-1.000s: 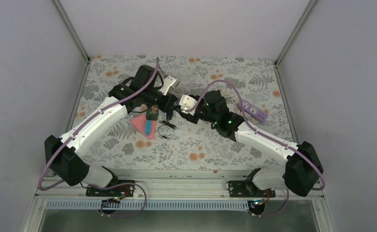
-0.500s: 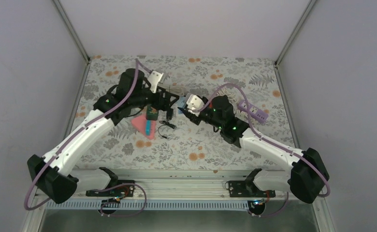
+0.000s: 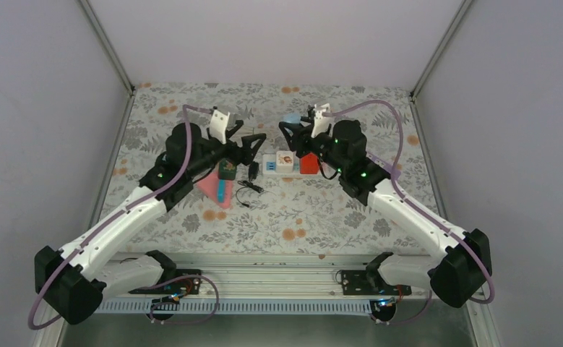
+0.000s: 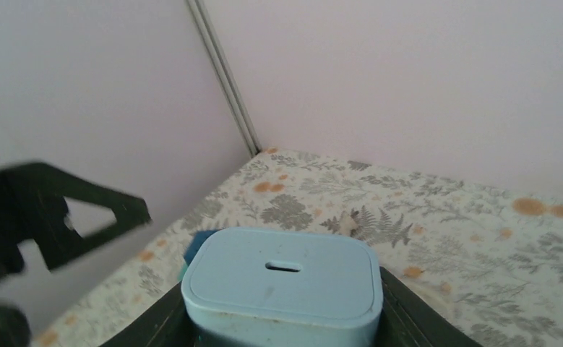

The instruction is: Insert the plug

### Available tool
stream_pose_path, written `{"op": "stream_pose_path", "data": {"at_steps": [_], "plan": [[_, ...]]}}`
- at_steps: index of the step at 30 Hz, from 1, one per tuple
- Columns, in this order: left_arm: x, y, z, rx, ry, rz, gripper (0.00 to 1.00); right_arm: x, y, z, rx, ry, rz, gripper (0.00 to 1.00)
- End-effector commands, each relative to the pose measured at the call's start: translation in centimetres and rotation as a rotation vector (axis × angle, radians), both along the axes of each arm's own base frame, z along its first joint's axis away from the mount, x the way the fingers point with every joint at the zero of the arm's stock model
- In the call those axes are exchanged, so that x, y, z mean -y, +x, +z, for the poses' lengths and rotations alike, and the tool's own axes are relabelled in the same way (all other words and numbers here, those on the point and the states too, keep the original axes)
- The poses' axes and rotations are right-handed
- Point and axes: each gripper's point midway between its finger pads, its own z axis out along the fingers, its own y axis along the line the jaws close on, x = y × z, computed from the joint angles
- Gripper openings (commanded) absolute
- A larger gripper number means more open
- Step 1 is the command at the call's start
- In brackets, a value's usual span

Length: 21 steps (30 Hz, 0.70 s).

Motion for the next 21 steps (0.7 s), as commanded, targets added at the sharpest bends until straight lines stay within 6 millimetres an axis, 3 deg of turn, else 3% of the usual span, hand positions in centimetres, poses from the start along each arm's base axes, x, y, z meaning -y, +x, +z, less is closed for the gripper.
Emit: {"op": "stream_pose_path", "data": {"at_steps": [1, 6, 13, 21], "plan": [[2.8, -0.6, 1.5, 0.138, -0.027, -0.084, 0.9, 0.5, 0.6, 0.2, -0.243, 0.213, -0.078, 0.38], [5.3, -1.3, 0.4, 0.237, 0.027, -0.101, 0.9, -0.7, -0.6, 1.4, -0.41, 0.378, -0.005, 0.38], [6.8, -0.3, -0.7, 0.247, -0.049, -0.09, 0.8, -2.7, -1.8, 1.2, -0.616, 0.45, 0.087, 0.38], [6.4, -0.7, 1.1, 0.328, -0.157, -0.063, 0.73, -2.3, -1.9, 1.1, -0.634, 0.449, 0.065, 0.4]]}}
